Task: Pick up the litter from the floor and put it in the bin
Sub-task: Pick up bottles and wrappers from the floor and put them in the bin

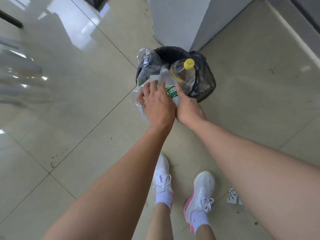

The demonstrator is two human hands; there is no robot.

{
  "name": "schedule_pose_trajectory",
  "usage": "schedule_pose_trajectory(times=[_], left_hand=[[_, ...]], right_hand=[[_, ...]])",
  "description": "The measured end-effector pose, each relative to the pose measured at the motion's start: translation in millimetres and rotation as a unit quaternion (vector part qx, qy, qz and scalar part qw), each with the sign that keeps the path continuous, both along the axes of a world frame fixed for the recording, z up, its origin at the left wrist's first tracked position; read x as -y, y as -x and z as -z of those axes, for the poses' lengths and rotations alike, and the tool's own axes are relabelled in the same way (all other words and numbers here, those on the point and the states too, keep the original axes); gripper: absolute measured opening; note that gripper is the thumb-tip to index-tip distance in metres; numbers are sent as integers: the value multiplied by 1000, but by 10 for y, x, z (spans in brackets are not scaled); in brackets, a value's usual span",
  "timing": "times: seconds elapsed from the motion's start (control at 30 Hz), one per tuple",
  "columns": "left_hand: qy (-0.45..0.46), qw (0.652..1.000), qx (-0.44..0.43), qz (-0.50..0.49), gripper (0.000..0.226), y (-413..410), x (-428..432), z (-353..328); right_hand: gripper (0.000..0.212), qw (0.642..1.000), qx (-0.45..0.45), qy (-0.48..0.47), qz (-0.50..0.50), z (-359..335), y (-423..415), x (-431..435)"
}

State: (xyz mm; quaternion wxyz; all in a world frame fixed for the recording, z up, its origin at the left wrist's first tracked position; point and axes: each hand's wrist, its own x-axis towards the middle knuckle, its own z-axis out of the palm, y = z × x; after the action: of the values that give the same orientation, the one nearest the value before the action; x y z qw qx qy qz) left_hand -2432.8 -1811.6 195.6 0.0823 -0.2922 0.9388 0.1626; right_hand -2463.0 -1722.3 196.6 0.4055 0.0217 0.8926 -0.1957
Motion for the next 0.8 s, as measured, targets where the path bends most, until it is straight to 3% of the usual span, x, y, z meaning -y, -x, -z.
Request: schedule_pose_trajectory(times=[0.2, 0.4, 0.63, 0.8], left_hand=[[-10, 998, -10, 54, 56, 136, 174, 17], [-5, 997, -18, 79, 54, 6, 371, -251], [-44, 986, 50, 153, 62, -385, 375, -1280], [-69, 964, 91, 240, 69, -653, -103, -2187]], right_hand=[[85, 1000, 17, -24, 6, 112, 73, 98], [105, 999, 38, -18, 26, -201, -24, -78], [92, 996, 28, -25, 86, -1517, -59, -759], [90, 984, -15, -64, 165, -2513, -283, -1666]])
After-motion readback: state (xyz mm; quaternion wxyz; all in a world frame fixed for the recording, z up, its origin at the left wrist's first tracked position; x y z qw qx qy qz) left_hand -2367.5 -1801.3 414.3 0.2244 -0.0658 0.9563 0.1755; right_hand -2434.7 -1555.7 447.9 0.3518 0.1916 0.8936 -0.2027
